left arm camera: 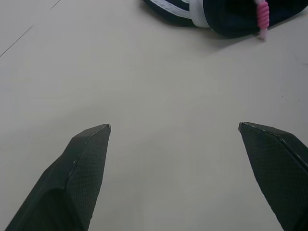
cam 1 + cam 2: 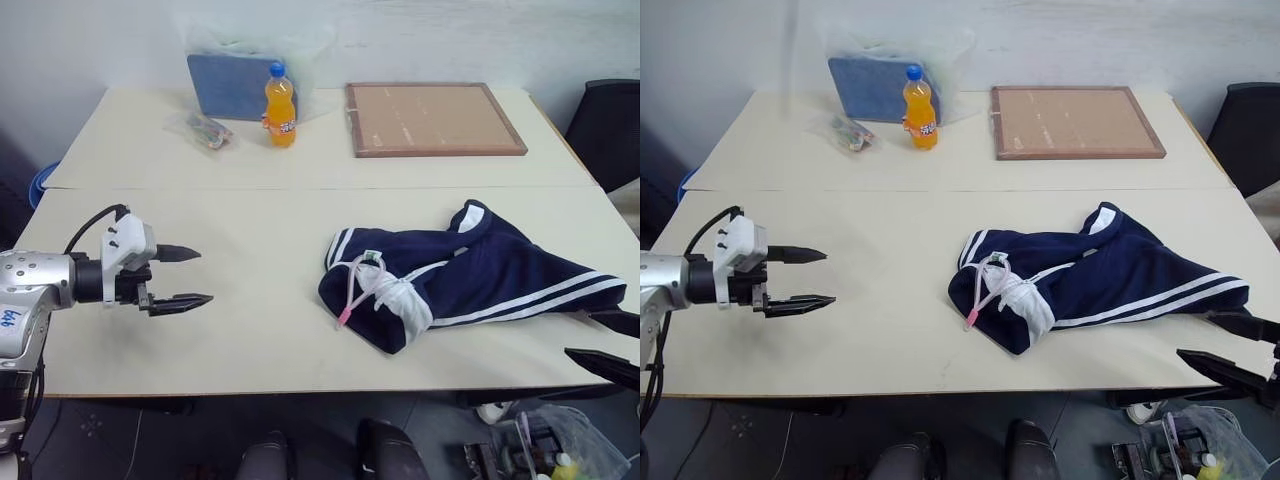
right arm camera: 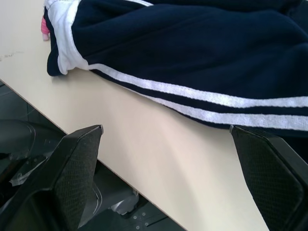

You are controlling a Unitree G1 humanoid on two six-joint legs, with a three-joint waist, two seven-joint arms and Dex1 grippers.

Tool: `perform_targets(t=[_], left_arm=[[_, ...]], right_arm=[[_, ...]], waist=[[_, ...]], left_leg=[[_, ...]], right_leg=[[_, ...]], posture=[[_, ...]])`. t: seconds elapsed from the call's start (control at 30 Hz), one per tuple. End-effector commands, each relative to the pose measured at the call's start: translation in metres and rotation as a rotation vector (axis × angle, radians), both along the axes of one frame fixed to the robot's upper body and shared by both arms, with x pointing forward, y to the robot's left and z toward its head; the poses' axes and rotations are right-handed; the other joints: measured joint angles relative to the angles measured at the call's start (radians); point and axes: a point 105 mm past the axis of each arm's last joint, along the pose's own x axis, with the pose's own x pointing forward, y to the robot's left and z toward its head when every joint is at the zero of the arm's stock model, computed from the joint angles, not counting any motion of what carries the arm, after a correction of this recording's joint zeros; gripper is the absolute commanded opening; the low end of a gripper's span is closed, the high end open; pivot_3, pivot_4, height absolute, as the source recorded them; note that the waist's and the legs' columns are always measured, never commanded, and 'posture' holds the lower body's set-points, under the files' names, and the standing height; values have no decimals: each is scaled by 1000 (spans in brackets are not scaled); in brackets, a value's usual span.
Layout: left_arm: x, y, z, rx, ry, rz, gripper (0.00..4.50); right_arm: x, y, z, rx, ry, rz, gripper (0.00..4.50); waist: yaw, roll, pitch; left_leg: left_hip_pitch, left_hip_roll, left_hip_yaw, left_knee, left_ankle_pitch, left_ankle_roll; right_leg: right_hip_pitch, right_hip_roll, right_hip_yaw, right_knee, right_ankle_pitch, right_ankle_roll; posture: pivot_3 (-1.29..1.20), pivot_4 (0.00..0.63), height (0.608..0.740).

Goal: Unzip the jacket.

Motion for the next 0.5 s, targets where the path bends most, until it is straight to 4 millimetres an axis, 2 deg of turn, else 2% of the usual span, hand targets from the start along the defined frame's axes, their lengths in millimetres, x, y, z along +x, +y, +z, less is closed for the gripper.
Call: perform_targets(t=[0.03,0.5], left_arm=[[0,-2,5,16,-36,-16,4500],[1,-11,3,-37,16,-33,4500]], right_arm=[[1,3,11,0,-51,-1,4403],[12,6,15,-11,-69,-20,4403]], waist=[[1,0,0],[3,0,0]], left_leg=[[0,0,0,0,0,0],[0,0,1,0,0,0]], right_leg=[[0,0,0,0,0,0],[0,0,0,0,0,0]], posture=[[0,150,740],[0,150,740]])
